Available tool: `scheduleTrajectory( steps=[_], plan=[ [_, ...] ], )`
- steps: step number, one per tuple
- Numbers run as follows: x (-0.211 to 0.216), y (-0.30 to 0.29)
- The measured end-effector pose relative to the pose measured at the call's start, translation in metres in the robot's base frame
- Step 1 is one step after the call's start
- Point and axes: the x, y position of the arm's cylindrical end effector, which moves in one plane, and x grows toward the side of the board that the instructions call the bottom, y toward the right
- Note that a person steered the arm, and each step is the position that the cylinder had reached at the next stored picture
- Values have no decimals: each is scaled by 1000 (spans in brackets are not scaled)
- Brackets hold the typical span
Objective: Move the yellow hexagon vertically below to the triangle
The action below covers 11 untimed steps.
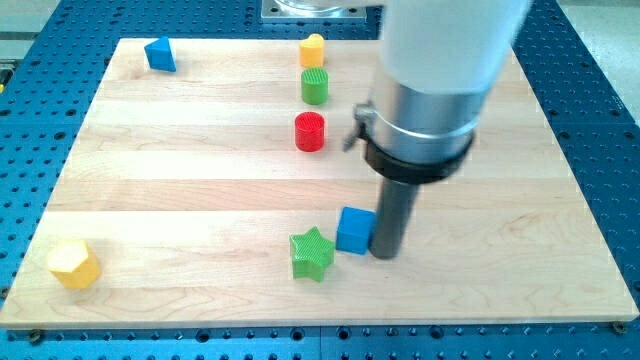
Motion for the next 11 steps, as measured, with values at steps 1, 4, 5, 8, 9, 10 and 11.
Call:
scheduleTrajectory(
  steps=[1, 4, 5, 8, 9, 10, 11],
  plan=[
    [-4, -16],
    [-72, -51],
    [-97, -97],
    [-62, -111],
    [-62, -210],
    [-48, -304],
    [30, -360]
  ],
)
